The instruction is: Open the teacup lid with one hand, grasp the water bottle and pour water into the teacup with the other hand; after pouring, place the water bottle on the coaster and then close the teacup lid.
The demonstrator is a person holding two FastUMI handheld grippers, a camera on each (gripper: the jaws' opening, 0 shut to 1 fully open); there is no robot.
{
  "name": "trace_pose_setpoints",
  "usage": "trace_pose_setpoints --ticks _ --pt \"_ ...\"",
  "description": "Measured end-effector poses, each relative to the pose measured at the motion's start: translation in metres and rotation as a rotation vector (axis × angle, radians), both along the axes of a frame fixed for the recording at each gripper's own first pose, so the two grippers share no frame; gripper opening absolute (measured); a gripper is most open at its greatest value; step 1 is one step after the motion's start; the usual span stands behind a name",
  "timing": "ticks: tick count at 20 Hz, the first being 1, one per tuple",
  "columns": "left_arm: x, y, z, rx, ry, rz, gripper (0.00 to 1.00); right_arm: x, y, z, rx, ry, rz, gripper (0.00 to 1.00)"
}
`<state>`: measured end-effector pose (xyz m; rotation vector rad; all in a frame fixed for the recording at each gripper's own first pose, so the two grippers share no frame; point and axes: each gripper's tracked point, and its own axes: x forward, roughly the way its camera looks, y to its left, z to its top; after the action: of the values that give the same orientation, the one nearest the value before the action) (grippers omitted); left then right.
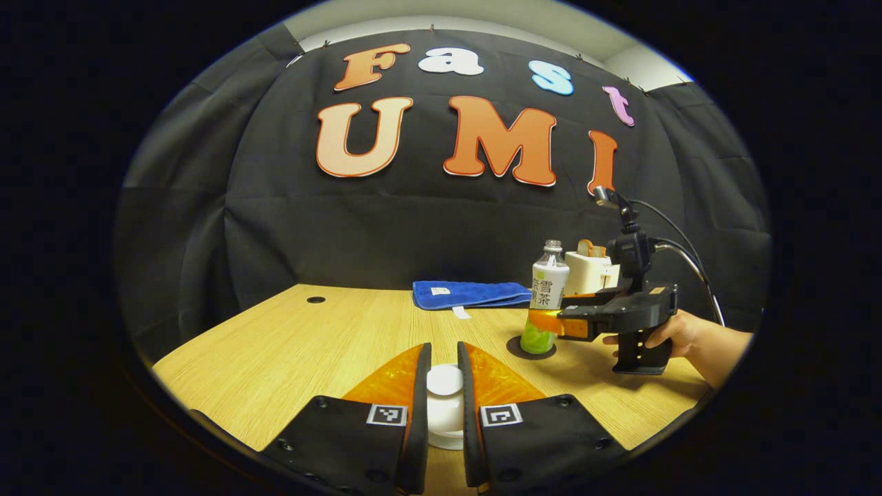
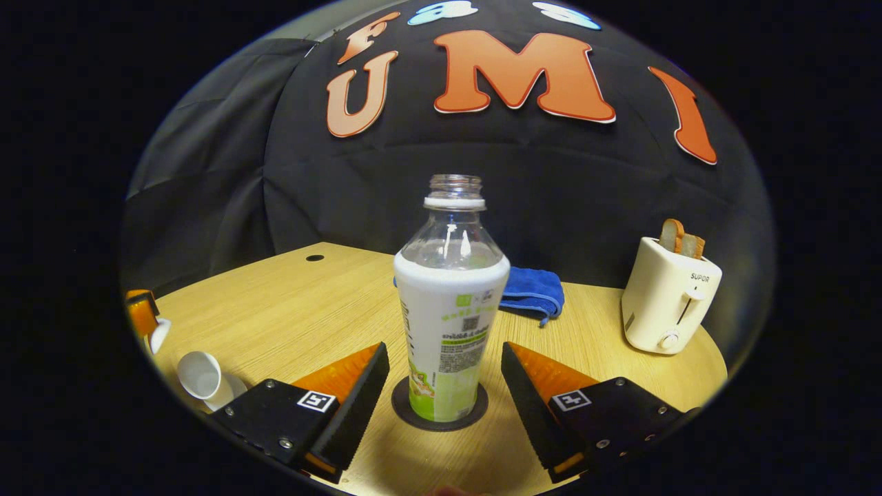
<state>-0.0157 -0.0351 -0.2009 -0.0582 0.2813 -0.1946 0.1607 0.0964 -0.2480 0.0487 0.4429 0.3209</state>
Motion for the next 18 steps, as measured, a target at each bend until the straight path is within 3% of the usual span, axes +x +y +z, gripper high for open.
trace_pose_setpoints --ticks 4,13,18 --pt "0.002 -0.007 -0.015 0.034 0.025 -0.01 0.25 -0.019 -0.024 0.007 -0.029 -0.031 -0.057 0.98" --pt "0.004 -0.018 -0.044 0.15 0.086 -0.042 0.25 -0.07 -0.036 0.052 -0.012 -0.129 -0.046 0.98" --pt "0.007 -0.015 -0.048 0.141 0.096 -0.029 0.22 -0.091 -0.046 0.056 0.0 -0.136 -0.035 0.98"
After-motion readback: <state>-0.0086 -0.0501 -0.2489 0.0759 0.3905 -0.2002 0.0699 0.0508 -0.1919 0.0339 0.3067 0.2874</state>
